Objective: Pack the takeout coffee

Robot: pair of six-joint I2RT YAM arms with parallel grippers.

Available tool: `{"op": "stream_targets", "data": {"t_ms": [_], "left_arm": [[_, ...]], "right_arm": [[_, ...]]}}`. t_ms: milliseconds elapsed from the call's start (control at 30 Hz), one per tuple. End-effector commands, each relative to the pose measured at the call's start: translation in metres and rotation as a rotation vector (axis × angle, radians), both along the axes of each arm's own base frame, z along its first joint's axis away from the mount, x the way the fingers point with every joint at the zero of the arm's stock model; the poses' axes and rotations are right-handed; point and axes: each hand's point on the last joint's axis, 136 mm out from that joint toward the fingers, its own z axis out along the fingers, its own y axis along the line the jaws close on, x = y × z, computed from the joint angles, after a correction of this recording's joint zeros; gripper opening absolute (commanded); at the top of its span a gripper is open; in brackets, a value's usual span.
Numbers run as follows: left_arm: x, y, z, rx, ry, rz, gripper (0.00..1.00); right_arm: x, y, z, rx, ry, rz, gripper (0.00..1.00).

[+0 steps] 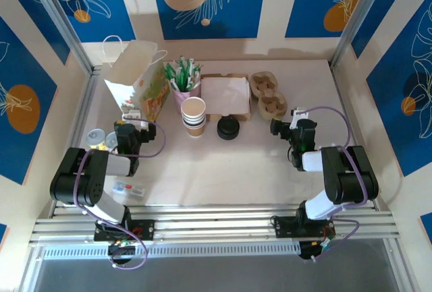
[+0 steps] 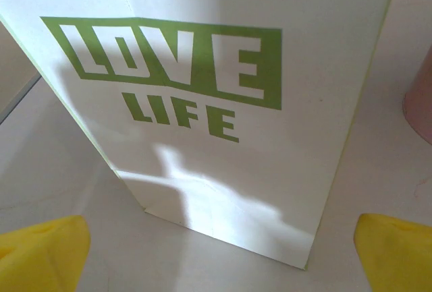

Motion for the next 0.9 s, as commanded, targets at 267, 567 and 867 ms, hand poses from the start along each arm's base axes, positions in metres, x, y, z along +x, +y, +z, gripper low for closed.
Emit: {"op": "stream_targets", "data": {"t_ms": [267,567,867], "left_arm": [[0.0,0.0,0.0029,0.012,-0.019,-0.013,1.0],[0.0001,-0.0003,0.0032,0.012,-0.02,-0.013,1.0],[0.0001,-0.0004,0.0032,0.012,-0.02,-0.013,1.0]], "right_arm": [[0.0076,0.0023,0.0172,-0.011,-0.058,0.009,0.99],[0.0076,0.0016,0.0172,-0.009,-0.058,0.008,0.99],[0.0067,0.0011,0.0168,0.011,-0.056,0.025,0.99]]}}
